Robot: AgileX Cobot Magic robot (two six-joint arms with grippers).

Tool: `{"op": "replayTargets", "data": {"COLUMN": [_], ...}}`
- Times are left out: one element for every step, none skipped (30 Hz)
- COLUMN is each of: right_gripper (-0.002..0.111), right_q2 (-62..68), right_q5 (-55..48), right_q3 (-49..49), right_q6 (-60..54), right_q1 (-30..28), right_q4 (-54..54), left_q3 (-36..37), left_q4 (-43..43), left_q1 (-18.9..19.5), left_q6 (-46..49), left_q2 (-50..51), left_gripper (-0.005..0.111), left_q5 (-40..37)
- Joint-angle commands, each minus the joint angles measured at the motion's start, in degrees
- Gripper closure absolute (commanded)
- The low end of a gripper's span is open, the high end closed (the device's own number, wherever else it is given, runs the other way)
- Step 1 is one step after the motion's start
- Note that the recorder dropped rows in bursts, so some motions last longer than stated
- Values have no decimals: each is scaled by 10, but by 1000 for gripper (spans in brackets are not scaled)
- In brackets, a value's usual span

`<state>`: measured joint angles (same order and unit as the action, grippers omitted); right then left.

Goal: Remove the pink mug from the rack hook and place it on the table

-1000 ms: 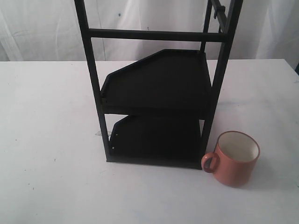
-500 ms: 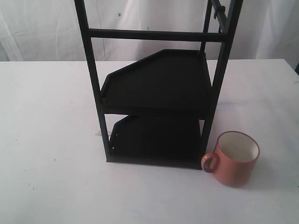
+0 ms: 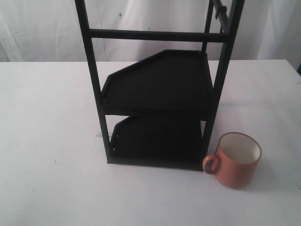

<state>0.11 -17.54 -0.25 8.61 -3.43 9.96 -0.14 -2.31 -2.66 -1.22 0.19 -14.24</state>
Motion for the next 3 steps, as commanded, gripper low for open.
{"op": "replayTargets", "data": {"right_gripper": [108,108,108], "right_q2": [-1,-1,-1], "right_q5": [4,4,4], "right_q3": [2,2,2], "right_q6": [1,1,1], "right_q1": [-6,-6,-6], "right_q4": [5,5,5], "left_q3": [1,1,1], "left_q4": [6,6,6], "left_q1": [2,2,2], "left_q6": [0,0,0], "left_q2": [-2,-2,-2], "left_gripper": [106,106,106], "left_q5": [1,1,1]}}
